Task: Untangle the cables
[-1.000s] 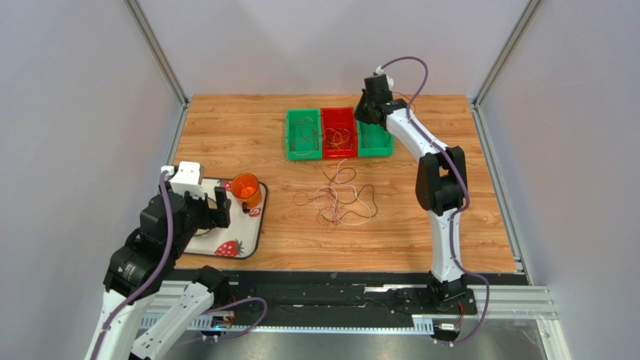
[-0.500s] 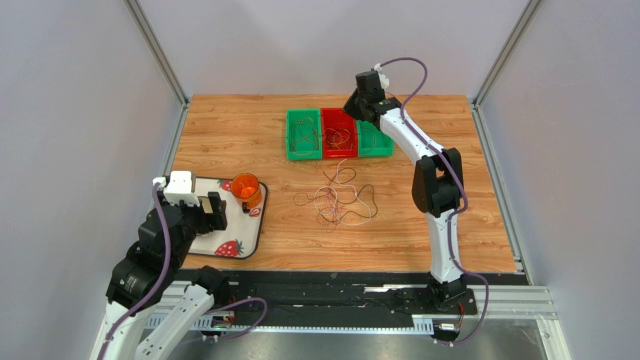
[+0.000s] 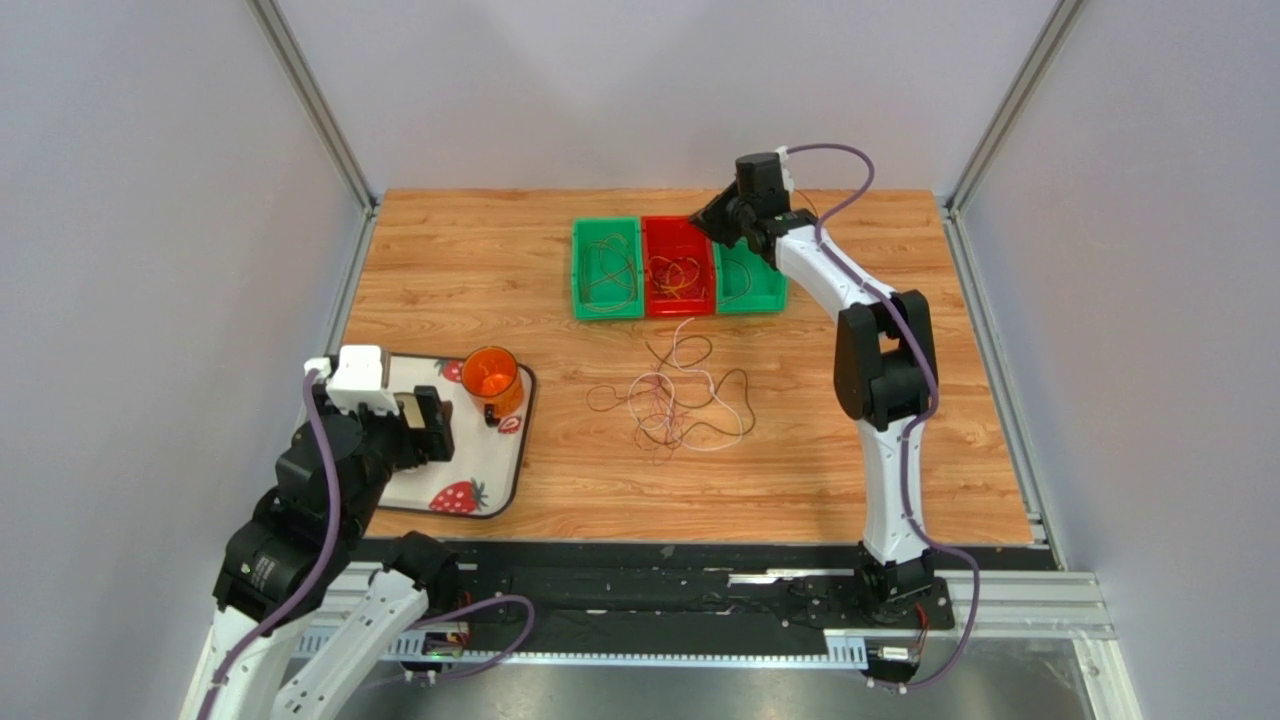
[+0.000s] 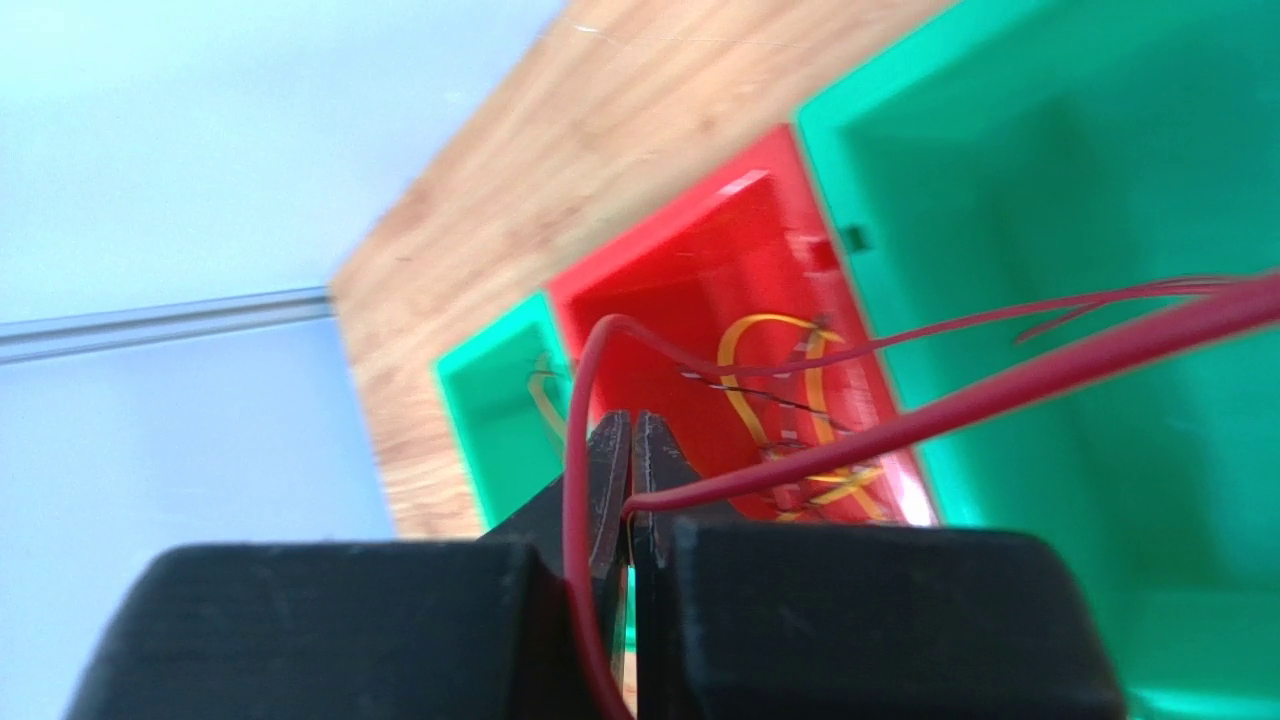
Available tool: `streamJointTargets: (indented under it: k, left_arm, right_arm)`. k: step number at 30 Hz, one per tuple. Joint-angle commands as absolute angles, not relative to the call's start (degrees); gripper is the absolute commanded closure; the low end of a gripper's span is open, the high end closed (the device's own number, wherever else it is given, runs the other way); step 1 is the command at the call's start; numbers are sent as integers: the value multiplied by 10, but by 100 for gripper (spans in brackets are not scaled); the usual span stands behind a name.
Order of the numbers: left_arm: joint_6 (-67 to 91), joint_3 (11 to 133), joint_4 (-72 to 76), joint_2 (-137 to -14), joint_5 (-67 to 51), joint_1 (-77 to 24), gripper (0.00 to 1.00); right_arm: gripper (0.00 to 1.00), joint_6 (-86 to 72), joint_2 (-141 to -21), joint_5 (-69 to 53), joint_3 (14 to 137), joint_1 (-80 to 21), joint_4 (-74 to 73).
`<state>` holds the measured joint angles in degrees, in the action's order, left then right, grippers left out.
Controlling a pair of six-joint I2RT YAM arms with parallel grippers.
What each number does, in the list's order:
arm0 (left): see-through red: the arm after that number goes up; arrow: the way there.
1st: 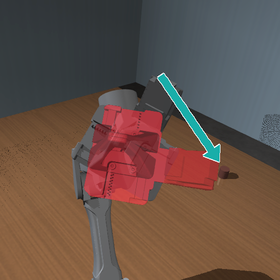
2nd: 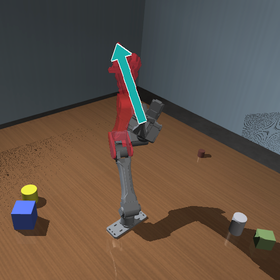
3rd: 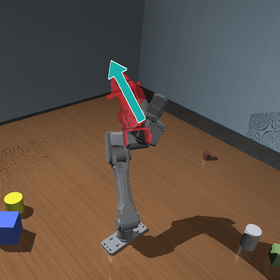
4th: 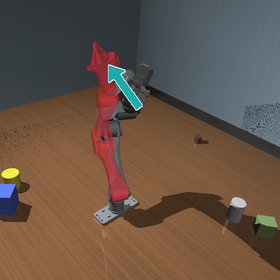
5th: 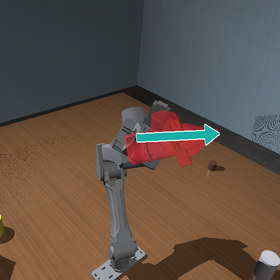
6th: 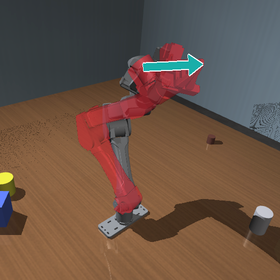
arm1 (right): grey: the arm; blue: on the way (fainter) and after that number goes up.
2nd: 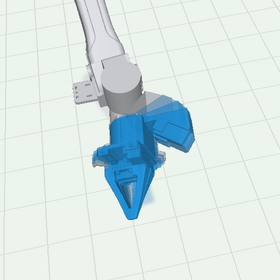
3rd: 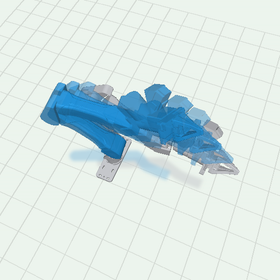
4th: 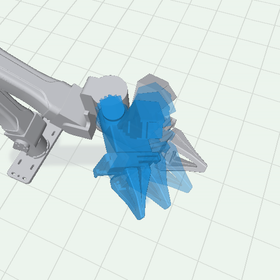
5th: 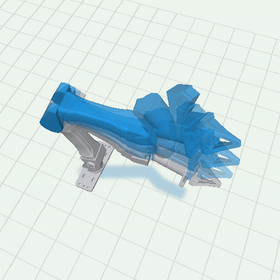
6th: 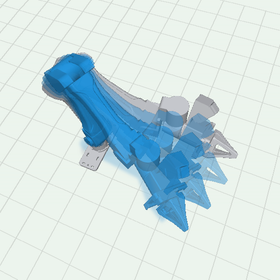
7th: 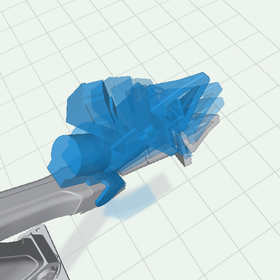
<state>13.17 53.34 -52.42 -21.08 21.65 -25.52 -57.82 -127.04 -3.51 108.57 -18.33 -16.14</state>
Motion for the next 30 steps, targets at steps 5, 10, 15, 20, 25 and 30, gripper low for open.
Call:
streamJointTargets:
  k: [5, 10, 15, 20, 25, 30]
  left_arm:
    - [134, 529, -499, -198, 215, -257, 8]
    - [134, 526, -497, -196, 214, -257, 8]
    - [133, 527, -497, -195, 211, -257, 9]
    - [132, 524, -495, -188, 210, -257, 9]
    - [130, 523, -493, -187, 207, -257, 9]
    - [130, 523, -492, -188, 206, -257, 10]
  right_arm:
    - [100, -648, -1296, -113, 1152, -191, -48]
    - [100, -711, -1296, -134, 1093, -189, 60]
    - [100, -722, -1283, -109, 1079, -193, 53]
    - [100, -729, -1221, -64, 947, -178, 94]
    - [100, -789, -1181, -49, 860, -152, 171]
    - [100, -813, -1180, -44, 877, -146, 186]
